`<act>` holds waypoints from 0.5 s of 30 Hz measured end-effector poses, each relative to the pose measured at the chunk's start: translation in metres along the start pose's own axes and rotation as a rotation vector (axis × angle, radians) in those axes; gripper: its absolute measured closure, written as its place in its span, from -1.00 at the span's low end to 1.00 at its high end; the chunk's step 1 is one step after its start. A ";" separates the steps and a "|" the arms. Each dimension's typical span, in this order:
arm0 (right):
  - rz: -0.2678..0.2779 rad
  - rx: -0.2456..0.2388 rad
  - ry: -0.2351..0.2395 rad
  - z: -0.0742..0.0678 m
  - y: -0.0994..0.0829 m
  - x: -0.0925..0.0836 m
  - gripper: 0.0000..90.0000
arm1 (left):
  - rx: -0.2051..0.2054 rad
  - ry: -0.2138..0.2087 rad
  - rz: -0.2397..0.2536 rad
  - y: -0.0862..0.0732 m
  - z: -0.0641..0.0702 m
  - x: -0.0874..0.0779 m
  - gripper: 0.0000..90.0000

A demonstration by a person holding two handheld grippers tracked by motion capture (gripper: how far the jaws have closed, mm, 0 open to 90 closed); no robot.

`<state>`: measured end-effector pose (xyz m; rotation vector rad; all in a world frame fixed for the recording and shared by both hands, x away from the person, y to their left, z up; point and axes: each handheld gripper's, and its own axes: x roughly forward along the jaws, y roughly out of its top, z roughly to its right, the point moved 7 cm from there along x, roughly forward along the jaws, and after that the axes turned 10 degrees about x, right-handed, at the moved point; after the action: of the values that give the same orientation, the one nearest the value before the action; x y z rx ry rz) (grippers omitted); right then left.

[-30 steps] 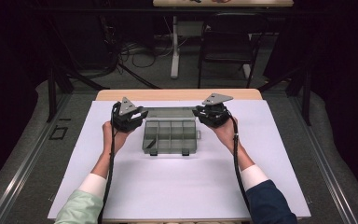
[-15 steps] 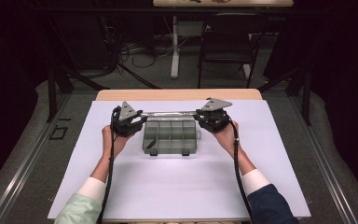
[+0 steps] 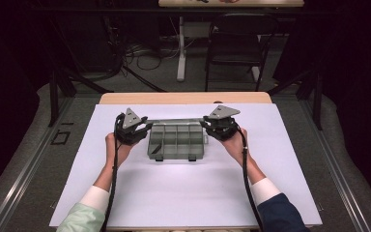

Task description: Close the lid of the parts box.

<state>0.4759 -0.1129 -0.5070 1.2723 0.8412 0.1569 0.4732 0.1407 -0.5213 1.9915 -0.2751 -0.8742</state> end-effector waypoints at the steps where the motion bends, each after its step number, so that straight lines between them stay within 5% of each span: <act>1: -0.001 0.001 0.000 0.000 0.000 0.000 0.63 | -0.006 0.000 0.005 0.000 0.000 0.000 0.47; 15: 0.002 -0.014 -0.003 -0.003 -0.006 -0.002 0.62 | 0.029 0.003 -0.003 -0.001 0.008 -0.005 0.34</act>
<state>0.4702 -0.1134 -0.5114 1.2605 0.8351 0.1627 0.4644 0.1389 -0.5226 2.0205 -0.2844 -0.8736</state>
